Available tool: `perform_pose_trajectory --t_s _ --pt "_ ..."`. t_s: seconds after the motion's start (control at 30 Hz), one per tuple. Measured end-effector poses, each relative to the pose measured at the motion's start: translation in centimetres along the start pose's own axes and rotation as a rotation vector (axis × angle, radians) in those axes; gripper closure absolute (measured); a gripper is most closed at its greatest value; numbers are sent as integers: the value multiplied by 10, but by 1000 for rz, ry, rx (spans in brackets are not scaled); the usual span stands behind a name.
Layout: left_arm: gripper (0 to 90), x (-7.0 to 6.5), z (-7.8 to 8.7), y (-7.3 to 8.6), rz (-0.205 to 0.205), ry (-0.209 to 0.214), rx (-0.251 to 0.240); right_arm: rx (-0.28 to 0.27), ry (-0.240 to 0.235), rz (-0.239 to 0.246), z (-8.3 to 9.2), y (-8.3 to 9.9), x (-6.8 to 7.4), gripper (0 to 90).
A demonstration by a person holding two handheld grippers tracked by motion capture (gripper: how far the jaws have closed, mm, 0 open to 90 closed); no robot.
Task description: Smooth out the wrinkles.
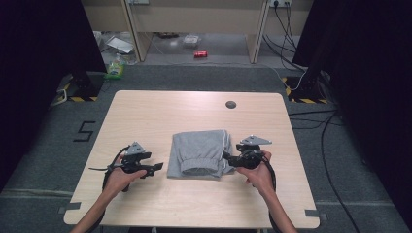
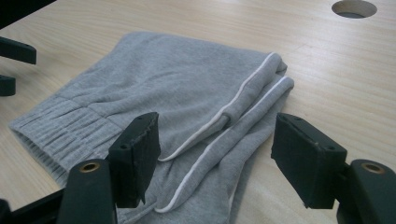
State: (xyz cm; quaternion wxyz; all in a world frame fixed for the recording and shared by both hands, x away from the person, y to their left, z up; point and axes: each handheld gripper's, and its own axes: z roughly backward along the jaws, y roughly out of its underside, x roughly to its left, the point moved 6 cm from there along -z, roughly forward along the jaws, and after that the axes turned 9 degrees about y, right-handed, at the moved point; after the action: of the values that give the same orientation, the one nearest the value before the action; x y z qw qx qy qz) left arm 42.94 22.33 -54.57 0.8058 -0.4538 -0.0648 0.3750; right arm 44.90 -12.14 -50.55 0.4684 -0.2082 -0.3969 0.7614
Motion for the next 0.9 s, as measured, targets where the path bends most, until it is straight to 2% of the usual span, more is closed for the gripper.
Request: perform_pose_trajectory --t_s 0.13,0.33,0.5,0.77,0.9 --pt "249 -1 0 1 0 0 0 9 -2 17 2 4 4 321" --pt "238 -13 -2 -1 -31 11 3 13 -3 36 8 13 10 317" --pt "230 -25 0 5 -46 25 6 22 -2 43 13 23 12 315" --pt "217 -36 5 10 -67 27 -2 25 14 44 22 36 9 311" --pt "211 -41 5 17 -81 36 21 33 20 58 28 44 9 305"
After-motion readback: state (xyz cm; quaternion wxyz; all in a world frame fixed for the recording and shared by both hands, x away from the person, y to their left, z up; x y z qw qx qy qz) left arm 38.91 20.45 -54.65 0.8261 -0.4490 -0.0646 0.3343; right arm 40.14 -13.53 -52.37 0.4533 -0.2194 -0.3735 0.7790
